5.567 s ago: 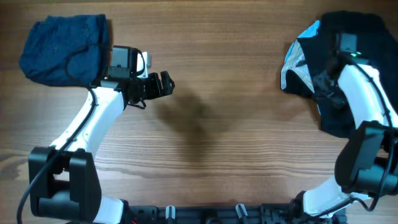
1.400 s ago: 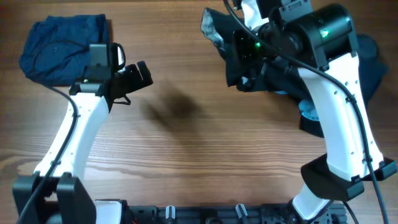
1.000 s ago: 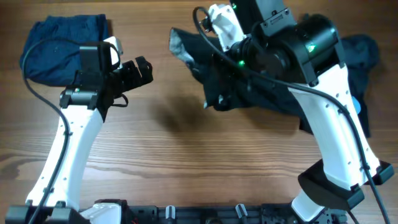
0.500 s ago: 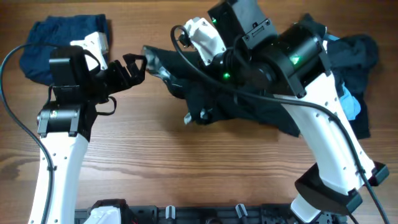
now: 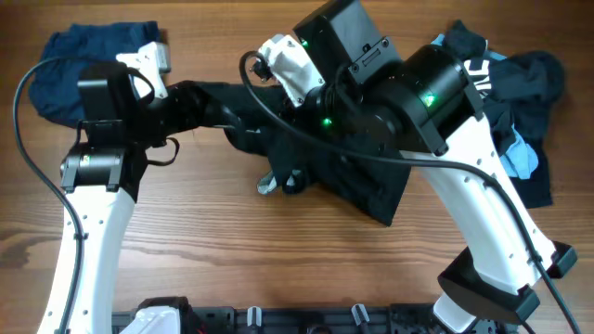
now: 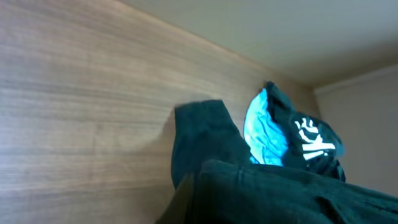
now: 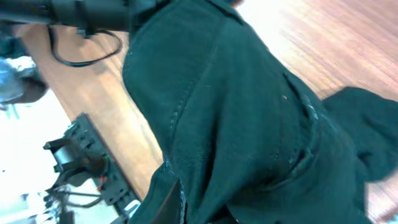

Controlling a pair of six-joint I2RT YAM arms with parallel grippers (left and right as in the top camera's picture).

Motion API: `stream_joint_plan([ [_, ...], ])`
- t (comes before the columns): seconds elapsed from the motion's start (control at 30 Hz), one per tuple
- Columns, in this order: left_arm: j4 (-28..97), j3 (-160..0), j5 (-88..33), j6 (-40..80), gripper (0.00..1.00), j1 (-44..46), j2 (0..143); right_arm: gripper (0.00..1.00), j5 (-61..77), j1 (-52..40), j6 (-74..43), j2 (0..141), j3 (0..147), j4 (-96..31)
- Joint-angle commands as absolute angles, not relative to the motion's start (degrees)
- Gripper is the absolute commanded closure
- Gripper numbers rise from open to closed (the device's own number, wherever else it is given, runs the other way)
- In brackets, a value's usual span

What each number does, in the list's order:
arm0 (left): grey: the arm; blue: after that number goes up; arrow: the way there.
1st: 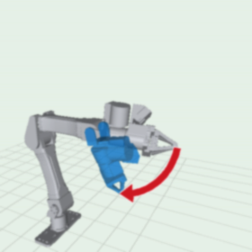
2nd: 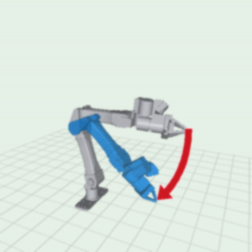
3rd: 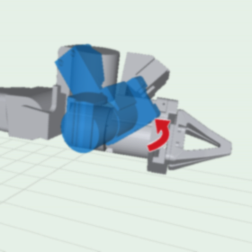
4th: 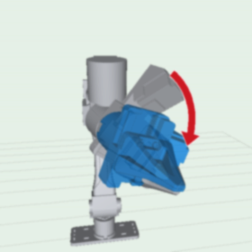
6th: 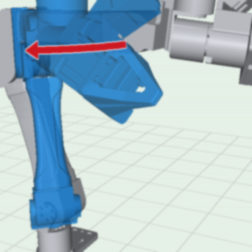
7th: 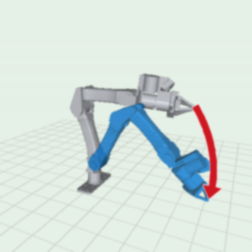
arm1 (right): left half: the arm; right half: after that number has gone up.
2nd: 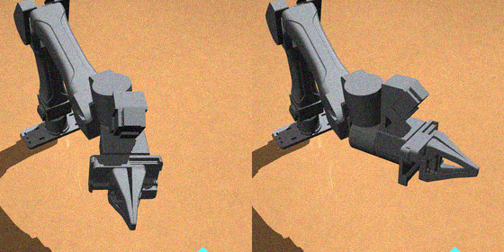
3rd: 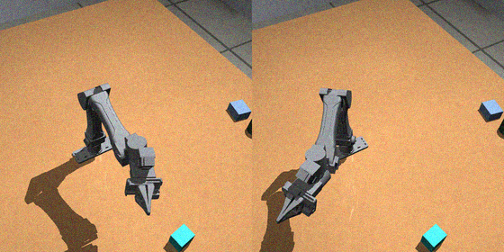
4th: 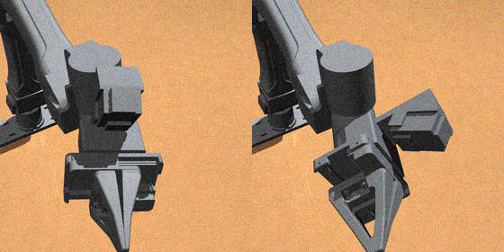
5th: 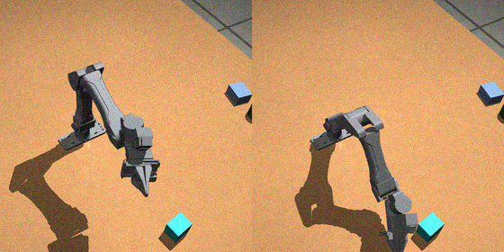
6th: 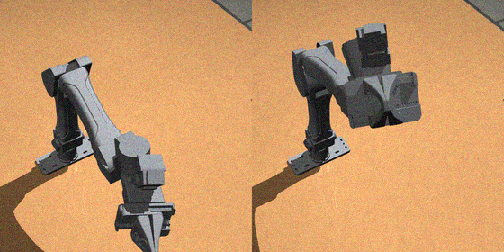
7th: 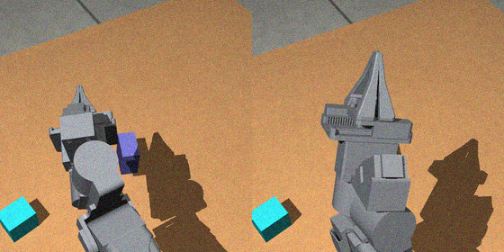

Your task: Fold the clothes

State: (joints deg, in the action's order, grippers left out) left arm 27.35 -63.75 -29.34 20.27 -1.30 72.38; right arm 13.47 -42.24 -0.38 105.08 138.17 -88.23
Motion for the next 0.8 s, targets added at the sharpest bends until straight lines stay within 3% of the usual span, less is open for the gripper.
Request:
stream_joint_plan([
  [0.0, 25.36, -64.53, -20.75, 20.01, 0.96, -3.57, 71.9, 0.96, -0.38, -42.46, -4.84, 102.85, 139.94, -87.83],
  [0.03, 25.08, -64.53, -20.43, 20.01, 0.96, -4.23, 71.72, 0.96, -2.11, -42.35, -4.93, 102.87, 139.94, -87.7],
  [0.07, 24.73, -64.53, -20.49, 20.62, 0.96, -5.21, 71.55, 0.89, -3.4, -42.19, -4.93, 102.87, 139.94, -87.55],
  [0.1, 24.47, -64.53, -20.49, 21.54, 0.96, -5.72, 71.46, 0.75, -4.21, -41.98, -4.91, 102.89, 139.94, -87.48],
  [0.2, 22.79, -64.53, -20.51, 21.98, 0.96, -6.26, 71.33, 0.65, -4.8, -40.62, -5.72, 102.91, 139.92, -87.61],
  [0.27, 21.41, -64.53, -20.53, 23.07, 0.96, -6.24, 71.05, 0.43, -5.13, -39.22, -7.99, 102.96, 139.74, -87.88],
  [0.33, 20.51, -64.53, -20.51, 23.73, 0.96, -6.24, 70.78, 0.35, -3.57, -37.8, -9.15, 103.2, 138.61, -88.2],
  [0.53, 20.34, -64.53, -20.51, 24.49, 0.96, -6.24, 70.7, 0.26, 4.54, -37.36, -12.01, 104.05, 127.35, -85.43],
  [0.77, 20.34, -64.53, -15.77, 24.47, 0.96, -6.26, 70.7, 0.27, 14.15, -39.2, -28.6, 104.03, 104.97, -66.06],
])
